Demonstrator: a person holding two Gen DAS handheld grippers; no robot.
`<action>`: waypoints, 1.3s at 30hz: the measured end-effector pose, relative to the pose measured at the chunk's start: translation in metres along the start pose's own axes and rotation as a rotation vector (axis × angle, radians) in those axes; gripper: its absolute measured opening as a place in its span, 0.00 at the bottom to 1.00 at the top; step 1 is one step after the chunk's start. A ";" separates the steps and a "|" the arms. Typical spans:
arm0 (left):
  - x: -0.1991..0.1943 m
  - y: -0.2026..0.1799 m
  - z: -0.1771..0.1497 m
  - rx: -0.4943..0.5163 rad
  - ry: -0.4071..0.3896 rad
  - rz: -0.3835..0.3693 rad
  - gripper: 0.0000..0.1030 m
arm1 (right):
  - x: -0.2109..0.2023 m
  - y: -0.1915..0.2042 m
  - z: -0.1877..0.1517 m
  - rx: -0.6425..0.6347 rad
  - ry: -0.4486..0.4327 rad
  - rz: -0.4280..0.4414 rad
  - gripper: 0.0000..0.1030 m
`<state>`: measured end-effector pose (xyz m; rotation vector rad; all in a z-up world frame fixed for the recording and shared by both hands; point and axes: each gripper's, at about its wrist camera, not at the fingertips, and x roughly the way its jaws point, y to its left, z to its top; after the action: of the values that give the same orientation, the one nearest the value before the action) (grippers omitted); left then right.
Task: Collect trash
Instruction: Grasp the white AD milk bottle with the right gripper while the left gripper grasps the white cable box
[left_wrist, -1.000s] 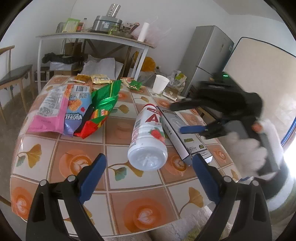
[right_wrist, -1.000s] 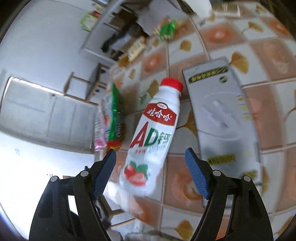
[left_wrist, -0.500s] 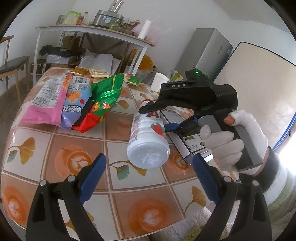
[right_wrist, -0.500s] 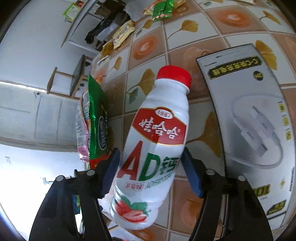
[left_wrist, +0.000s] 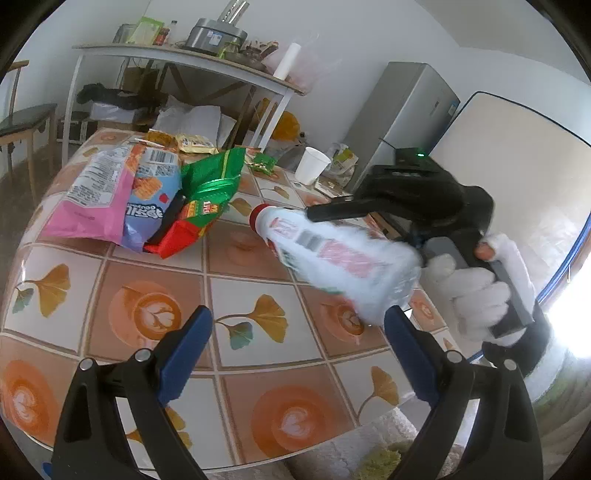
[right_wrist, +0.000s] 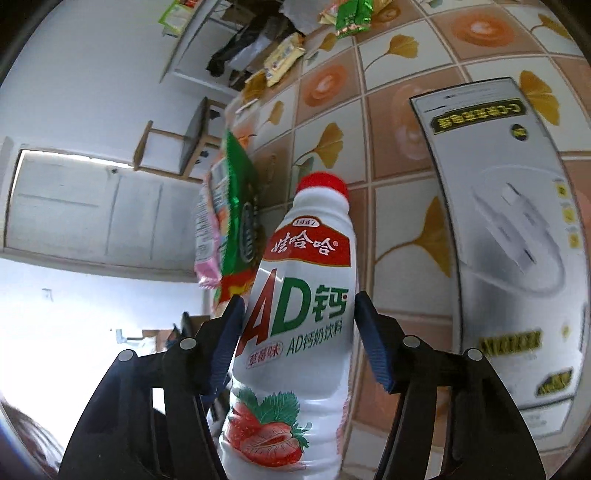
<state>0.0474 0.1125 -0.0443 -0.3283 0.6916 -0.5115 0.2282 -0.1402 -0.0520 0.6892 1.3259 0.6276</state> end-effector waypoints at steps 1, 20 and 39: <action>0.001 -0.001 0.000 0.000 0.003 -0.002 0.89 | -0.006 -0.001 -0.003 -0.001 -0.001 0.014 0.55; 0.060 -0.039 0.007 -0.015 0.134 -0.085 0.89 | -0.176 -0.079 -0.027 -0.025 -0.377 -0.155 0.55; 0.139 -0.022 0.036 -0.180 0.279 -0.095 0.47 | -0.075 -0.089 -0.021 -0.128 -0.207 -0.089 0.54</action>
<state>0.1555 0.0224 -0.0801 -0.4651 0.9997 -0.5928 0.1984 -0.2527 -0.0735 0.5714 1.1088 0.5490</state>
